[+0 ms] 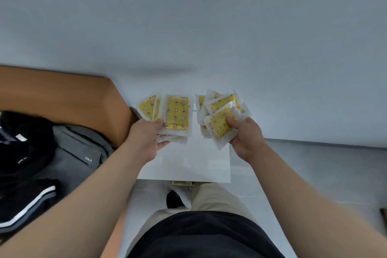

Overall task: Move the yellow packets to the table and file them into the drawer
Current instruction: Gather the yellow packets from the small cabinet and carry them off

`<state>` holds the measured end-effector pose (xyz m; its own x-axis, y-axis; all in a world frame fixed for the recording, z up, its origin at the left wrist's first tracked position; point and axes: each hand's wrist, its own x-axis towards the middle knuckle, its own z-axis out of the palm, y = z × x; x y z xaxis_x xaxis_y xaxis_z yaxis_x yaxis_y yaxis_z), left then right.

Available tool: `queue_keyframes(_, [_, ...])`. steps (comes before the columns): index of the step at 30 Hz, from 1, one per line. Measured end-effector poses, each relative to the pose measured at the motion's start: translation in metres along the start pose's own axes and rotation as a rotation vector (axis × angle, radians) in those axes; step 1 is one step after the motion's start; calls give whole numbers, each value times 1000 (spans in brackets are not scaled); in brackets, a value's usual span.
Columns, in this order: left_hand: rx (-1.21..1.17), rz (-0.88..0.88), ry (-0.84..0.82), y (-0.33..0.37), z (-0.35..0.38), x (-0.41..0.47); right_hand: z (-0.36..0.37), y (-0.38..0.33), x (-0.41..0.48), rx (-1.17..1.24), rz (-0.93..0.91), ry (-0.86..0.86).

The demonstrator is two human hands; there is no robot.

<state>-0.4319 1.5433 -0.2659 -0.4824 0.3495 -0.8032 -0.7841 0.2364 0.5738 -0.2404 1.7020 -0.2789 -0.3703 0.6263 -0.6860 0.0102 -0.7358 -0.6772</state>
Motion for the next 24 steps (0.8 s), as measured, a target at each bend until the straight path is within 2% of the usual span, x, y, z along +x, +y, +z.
queue_keyframes(12, [126, 146, -174, 8, 57, -92, -45, -37, -92, 110, -170, 59])
queue_keyframes(24, [272, 189, -307, -40, 124, -165, -139, -49, -169, 305, -245, 150])
